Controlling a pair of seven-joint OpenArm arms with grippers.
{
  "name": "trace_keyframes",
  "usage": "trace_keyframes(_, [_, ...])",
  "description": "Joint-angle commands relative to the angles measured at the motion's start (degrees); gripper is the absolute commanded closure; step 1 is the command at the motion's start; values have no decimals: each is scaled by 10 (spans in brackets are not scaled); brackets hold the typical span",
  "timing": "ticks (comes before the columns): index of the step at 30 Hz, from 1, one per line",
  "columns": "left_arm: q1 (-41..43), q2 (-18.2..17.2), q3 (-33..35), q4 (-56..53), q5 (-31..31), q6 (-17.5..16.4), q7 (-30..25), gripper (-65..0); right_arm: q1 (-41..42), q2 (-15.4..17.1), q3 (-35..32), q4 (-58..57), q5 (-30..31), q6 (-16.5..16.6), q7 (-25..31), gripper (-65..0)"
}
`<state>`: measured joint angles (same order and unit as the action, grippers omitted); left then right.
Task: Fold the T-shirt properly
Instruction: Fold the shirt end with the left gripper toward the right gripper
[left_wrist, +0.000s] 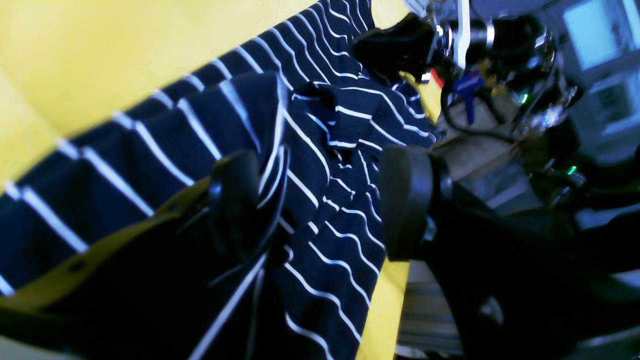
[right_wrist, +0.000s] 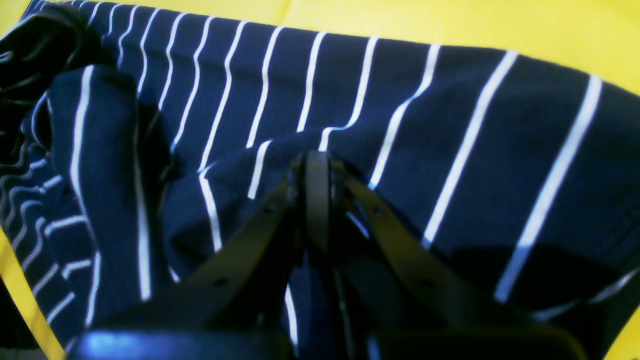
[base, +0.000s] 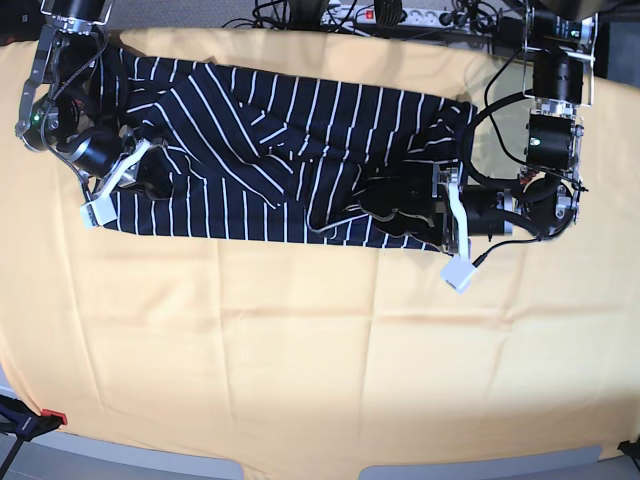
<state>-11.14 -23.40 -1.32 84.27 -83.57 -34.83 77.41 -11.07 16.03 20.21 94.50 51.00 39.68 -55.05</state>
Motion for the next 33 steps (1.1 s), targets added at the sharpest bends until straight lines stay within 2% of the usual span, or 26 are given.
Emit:
trace_keyframes(1, [-14,-6,-20,9,-14,-14,-9,-280,6,8,3,10,14,3,13,-20])
trace_keyframes(3, [-21,-6,-54,9,-14,-21,-9,-55,6,8,3,10,14,3,12,-19])
trace_keyframes(4, [-24,-6,-74,9,-14,-21,-9,0,6,8,3,10,15,3,12,-19])
trace_keyframes(8, [-23,-15,-133,8,20,-10,-14,0,6,8,3,10,14,3,13,-19])
trace_keyframes(14, [-17,-61,-133,9,21,-17,11,0,8,8,3,10,15,3,13,-19])
trace_keyframes(15, [-17,-70,-133,9,19,-22,18,-13,8,8,3,10,15,3,13,-19])
trace_keyframes(18, [-17,-90,-133,9,16,-27,24,-289,8,8,3,10,15,3,13,-20])
trace_keyframes(19, [-16,-94,-133,9,16,-26,24,-359,8,8,3,10,15,3,13,-20])
trace_keyframes(20, [-15,-98,-132,9,16,-15,24,-384,8,8,3,10,15,3,13,-20])
trace_keyframes(21, [-12,-103,-129,9,15,-3,24,-384,8,8,3,10,15,3,13,-20])
trace_keyframes(25, [13,-114,-113,9,19,-1,24,-384,10,8,3,10,15,3,13,-20])
trace_keyframes(33, [68,-110,-111,9,16,23,13,-384,13,8,3,10,15,3,16,-19])
